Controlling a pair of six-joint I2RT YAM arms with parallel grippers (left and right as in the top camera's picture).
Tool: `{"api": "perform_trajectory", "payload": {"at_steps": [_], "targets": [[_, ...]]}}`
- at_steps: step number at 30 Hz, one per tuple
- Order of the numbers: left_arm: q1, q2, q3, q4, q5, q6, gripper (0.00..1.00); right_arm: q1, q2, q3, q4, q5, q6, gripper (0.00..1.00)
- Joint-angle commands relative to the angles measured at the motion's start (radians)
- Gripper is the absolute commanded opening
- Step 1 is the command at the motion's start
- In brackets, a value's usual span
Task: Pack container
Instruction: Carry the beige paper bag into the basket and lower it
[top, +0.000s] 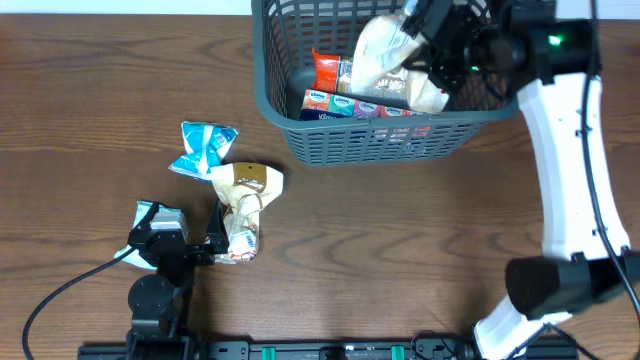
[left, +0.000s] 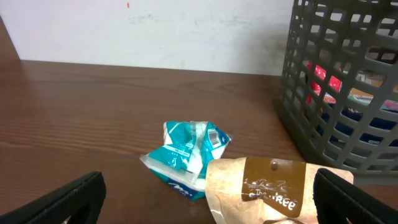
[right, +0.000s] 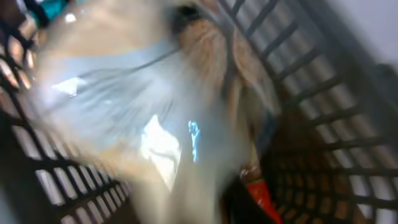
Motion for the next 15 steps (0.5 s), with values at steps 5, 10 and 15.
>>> {"api": "perform_trajectory", "payload": {"at_steps": [5, 10, 15], "targets": [[-0.003, -0.007, -0.016, -0.044, -0.008, 0.005, 0.99, 0.006, 0.103, 0.0, -0.047, 0.072, -0.039, 0.21], [-0.003, -0.007, -0.016, -0.044, -0.008, 0.005, 0.99, 0.006, 0.154, 0.0, -0.058, 0.084, -0.038, 0.21], [-0.003, -0.007, -0.016, -0.044, -0.008, 0.005, 0.99, 0.006, 0.166, 0.0, -0.044, 0.089, -0.038, 0.2]]}}
